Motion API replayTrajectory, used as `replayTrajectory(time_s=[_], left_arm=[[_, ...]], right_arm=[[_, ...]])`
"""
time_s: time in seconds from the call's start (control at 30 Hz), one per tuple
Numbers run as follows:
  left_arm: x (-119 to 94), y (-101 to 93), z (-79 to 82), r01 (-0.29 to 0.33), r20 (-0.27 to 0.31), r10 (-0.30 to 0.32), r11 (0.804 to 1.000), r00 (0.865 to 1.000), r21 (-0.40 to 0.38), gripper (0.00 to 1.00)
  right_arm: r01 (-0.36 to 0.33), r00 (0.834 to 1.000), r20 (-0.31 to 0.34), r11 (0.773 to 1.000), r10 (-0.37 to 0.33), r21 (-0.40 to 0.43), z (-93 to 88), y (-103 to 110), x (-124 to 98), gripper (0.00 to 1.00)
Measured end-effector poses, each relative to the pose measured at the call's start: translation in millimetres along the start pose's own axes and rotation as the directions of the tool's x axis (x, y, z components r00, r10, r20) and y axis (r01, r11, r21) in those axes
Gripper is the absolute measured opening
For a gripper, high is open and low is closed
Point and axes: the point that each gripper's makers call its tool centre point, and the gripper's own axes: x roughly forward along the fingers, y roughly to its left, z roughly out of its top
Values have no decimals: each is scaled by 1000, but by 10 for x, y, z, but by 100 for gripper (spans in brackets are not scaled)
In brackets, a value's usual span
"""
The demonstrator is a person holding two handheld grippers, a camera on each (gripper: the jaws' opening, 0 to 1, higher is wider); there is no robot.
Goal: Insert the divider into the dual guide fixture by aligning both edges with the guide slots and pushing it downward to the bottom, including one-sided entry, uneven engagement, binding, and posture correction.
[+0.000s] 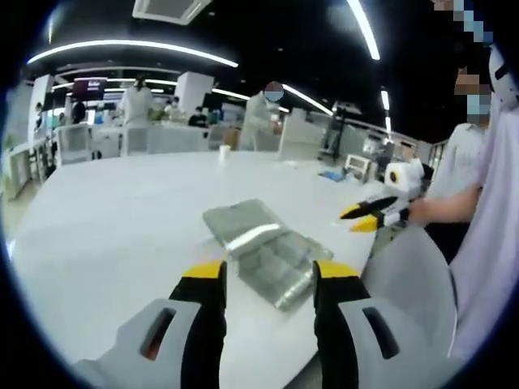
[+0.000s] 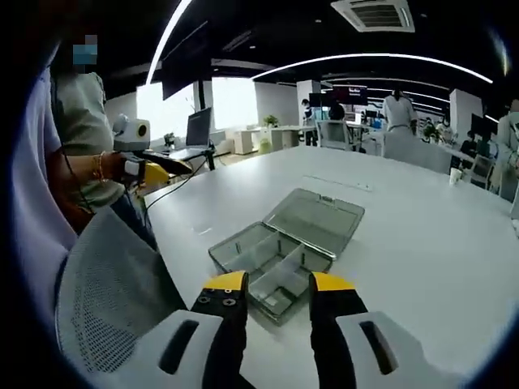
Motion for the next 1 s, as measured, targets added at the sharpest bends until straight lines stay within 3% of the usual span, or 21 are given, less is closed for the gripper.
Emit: replayTrajectory(time_s=[0.13,0.4,0.5,0.63,0.67,0.7,0.77,0.8,0.87,0.9,0.93,0.97,1.0], left_arm=[[-32,31,-43,-23,-19,23,1000,1000,-3,41],[-136,125,-168,-89,-67,88,996,994,-4,41],[-204,254,-301,-167,-141,164,986,976,-8,41],[-269,461,-534,-273,-272,254,962,928,-32,43],[-248,472,-574,-269,-288,243,962,926,-53,46],[-265,525,-632,-300,-325,263,951,908,-68,46],[-241,602,-716,-325,-375,273,942,886,-84,49],[-259,668,-797,-371,-433,295,923,852,-101,48],[-221,715,-837,-386,-459,295,915,838,-116,50],[-226,748,-887,-412,-491,300,901,818,-136,49],[-193,798,-926,-436,-507,305,885,806,-161,50],[-175,840,-969,-438,-526,296,883,798,-167,52],[-162,880,-1035,-469,-559,295,861,775,-195,51]], right_arm=[[34,998,46,999,-34,-8,101,-28,-39,25],[59,997,58,997,-57,-43,103,-2,-70,22],[61,997,58,997,-58,-42,101,-2,-75,21],[65,996,58,997,-62,-48,101,4,-76,21],[68,996,62,996,-65,-52,107,-6,-79,21],[64,996,62,997,-61,-46,107,-1,-78,21],[69,996,60,996,-66,-51,103,-11,-81,20],[62,996,61,997,-60,-44,102,-1,-78,20],[69,996,58,996,-66,-54,100,-13,-79,20],[67,996,58,996,-64,-52,100,-12,-80,20],[64,996,59,997,-61,-49,100,-10,-78,20],[63,996,60,997,-60,-46,102,-9,-77,20],[69,996,61,996,-66,-53,103,-23,-79,20]])
